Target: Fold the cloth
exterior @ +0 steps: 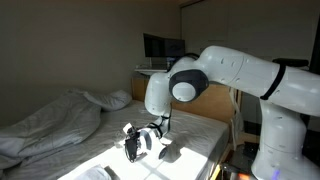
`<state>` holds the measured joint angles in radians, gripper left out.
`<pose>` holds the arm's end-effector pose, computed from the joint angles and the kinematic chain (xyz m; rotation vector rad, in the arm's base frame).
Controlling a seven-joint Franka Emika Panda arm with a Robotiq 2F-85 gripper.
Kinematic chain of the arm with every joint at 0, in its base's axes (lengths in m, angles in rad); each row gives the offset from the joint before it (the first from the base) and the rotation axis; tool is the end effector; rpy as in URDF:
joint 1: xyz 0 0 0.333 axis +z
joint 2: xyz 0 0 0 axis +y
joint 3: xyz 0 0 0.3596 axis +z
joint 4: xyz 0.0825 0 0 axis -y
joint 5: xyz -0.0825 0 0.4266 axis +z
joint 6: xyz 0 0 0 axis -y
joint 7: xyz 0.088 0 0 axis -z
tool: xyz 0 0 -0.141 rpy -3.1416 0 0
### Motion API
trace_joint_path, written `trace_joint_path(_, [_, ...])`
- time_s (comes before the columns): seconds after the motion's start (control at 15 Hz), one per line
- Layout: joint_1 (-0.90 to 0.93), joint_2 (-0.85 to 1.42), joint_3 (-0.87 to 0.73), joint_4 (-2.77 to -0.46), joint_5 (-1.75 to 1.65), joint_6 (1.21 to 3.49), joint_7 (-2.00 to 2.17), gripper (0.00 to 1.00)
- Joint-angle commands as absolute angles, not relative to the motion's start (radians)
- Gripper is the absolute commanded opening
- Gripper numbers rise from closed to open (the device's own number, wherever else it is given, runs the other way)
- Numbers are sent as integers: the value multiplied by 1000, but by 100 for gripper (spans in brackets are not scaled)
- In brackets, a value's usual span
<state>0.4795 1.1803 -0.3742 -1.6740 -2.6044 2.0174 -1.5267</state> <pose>0.7110 0.0488 -0.0471 -1.2003 1.3076 -1.4106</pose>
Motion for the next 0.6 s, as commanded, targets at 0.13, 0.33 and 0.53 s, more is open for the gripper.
trace_joint_path(0.13, [475, 1175, -376, -1673, -2604, 2032, -1498, 51])
trace_joint_path(0.33, [472, 1144, -354, -1699, -2604, 2087, -1447, 70])
trace_joint_path(0.53, [485, 1134, -340, -1709, -2603, 2207, -1360, 89])
